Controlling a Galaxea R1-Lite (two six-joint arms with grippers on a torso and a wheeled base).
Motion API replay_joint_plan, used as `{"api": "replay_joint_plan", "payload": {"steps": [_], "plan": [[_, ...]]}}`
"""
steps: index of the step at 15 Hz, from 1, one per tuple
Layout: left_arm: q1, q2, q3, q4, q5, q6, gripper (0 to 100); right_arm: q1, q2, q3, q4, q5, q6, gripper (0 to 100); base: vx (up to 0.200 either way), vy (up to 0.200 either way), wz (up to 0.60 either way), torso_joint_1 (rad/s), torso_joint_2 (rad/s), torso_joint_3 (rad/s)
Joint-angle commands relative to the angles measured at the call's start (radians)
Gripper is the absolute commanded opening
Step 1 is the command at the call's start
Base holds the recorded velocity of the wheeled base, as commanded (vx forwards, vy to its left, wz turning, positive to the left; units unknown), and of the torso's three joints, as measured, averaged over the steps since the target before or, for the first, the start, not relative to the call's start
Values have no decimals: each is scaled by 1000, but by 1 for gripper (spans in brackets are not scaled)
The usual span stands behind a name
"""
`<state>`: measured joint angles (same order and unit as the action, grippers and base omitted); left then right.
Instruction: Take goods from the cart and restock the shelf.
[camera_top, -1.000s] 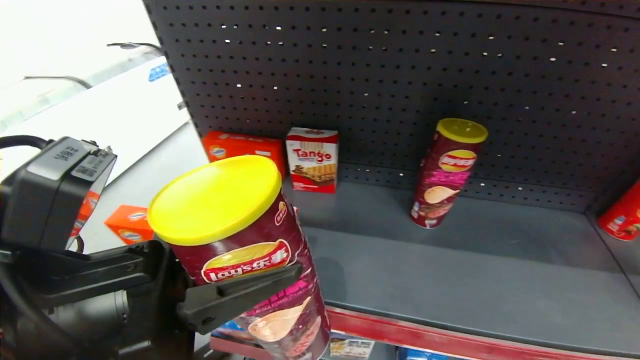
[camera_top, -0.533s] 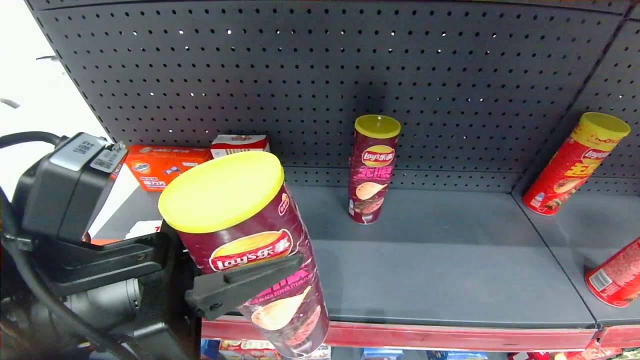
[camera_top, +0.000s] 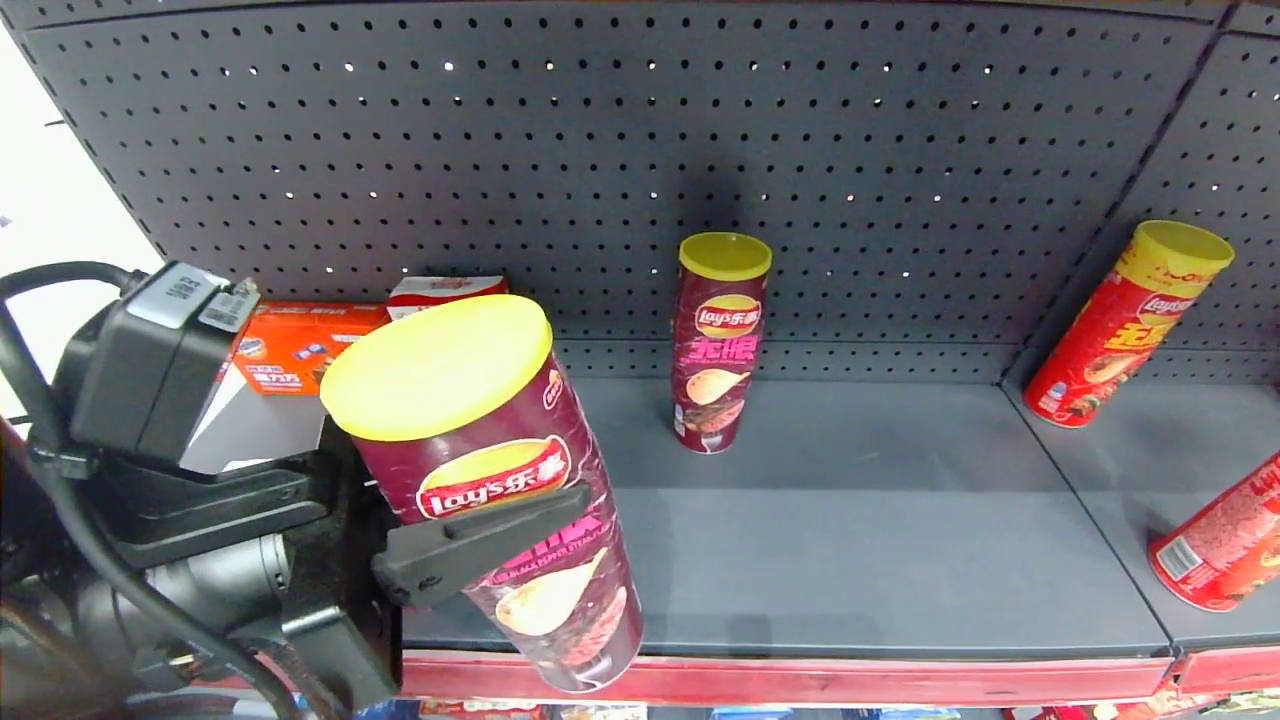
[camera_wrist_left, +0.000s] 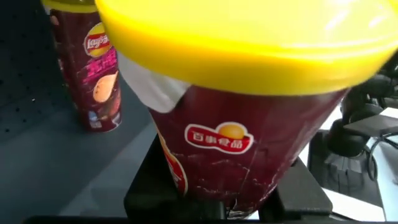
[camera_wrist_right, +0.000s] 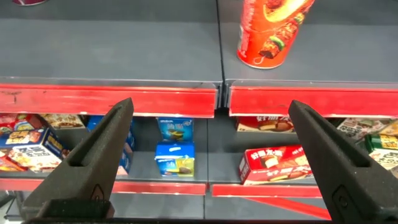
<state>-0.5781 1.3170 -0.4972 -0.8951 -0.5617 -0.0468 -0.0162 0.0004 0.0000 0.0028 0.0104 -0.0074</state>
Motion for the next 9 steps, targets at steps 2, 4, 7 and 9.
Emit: {"api": "replay_joint_plan", "payload": {"steps": [2,4,7,9], "plan": [[11,5,3,-54,-3,-15,0,1,0,0,0,0,0,100,0,0,0,0,0,0],[12,-1,52,-100,-3,-28,0,4,0,-2,6,0,-3,100,0,0,0,0,0,0],[46,-5,66,-111,-3,-53,0,28,110,-206,28,74,38,100,0,0,0,0,0,0],[55,-2,57,-111,-3,-51,0,79,300,-331,98,141,84,100,0,0,0,0,0,0]]}}
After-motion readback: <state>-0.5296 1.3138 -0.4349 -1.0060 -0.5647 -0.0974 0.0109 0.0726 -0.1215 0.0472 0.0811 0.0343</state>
